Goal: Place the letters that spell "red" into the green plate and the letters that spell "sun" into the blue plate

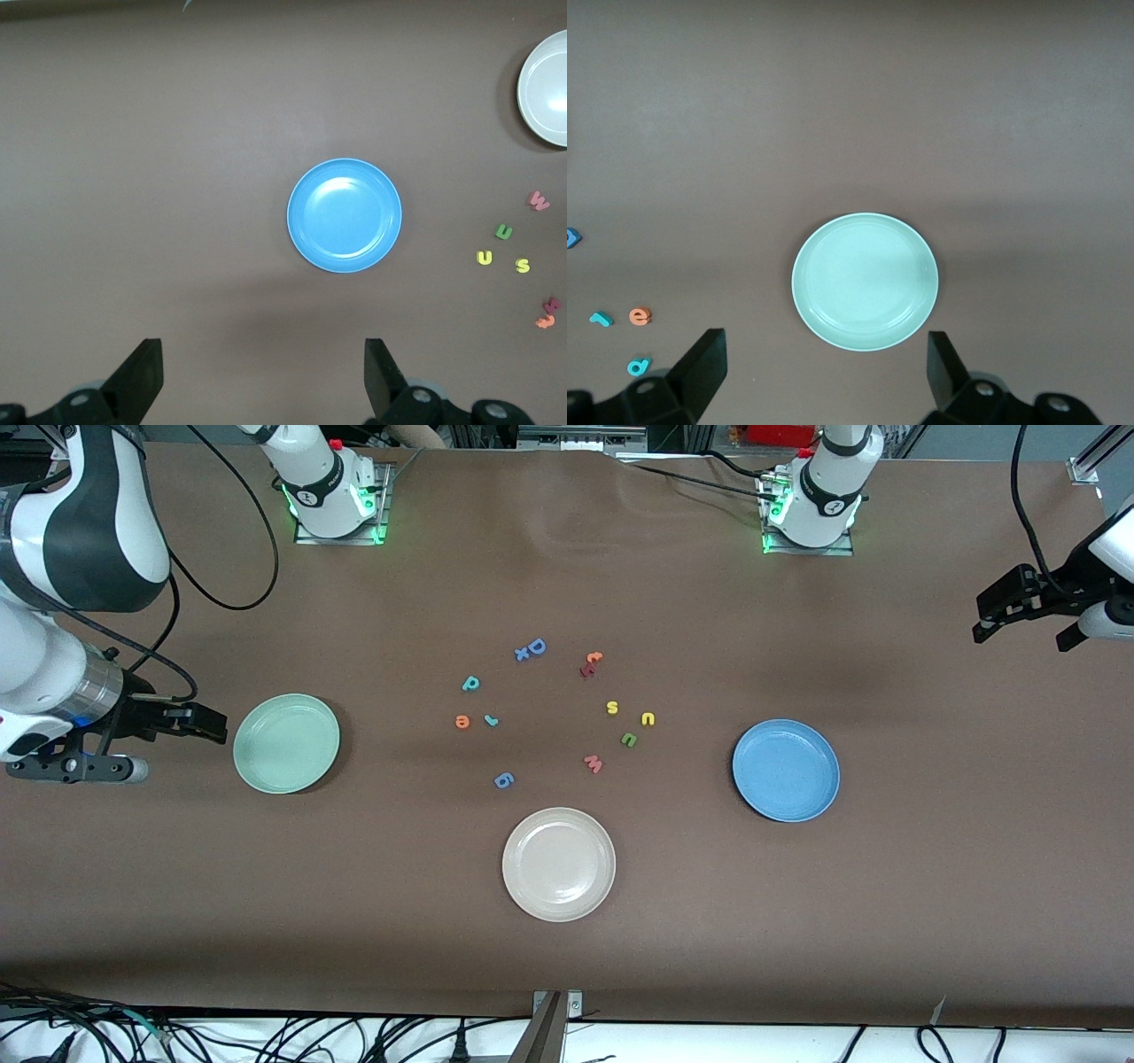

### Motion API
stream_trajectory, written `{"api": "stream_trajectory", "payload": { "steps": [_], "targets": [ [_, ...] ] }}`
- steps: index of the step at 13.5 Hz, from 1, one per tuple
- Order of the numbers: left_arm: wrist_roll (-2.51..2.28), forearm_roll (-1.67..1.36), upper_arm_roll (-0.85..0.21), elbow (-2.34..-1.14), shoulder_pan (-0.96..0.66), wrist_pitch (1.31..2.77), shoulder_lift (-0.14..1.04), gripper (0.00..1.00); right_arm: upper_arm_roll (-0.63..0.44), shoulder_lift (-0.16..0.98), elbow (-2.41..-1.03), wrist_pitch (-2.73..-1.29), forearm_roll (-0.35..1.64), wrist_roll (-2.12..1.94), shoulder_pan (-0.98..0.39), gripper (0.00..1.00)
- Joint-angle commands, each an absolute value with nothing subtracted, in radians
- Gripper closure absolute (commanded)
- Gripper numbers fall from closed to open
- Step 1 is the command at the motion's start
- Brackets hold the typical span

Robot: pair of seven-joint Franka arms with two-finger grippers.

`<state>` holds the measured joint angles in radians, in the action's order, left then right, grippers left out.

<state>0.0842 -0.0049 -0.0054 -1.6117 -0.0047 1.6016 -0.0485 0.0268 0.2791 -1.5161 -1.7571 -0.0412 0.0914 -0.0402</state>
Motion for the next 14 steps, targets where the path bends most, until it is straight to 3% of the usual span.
{"api": "stream_trajectory", "payload": {
  "steps": [1,14],
  "targets": [
    [0.092,0.008,-0.012,-1.597,-0.006,1.580,-0.048,0.00,0.028,0.290,-1.489,-1.738,-0.037,0.107,-0.041,0.00],
    [0.101,-0.014,-0.011,-1.598,-0.005,1.574,-0.048,0.00,0.026,0.290,-1.489,-1.741,-0.037,0.103,-0.041,0.00]
  ]
}}
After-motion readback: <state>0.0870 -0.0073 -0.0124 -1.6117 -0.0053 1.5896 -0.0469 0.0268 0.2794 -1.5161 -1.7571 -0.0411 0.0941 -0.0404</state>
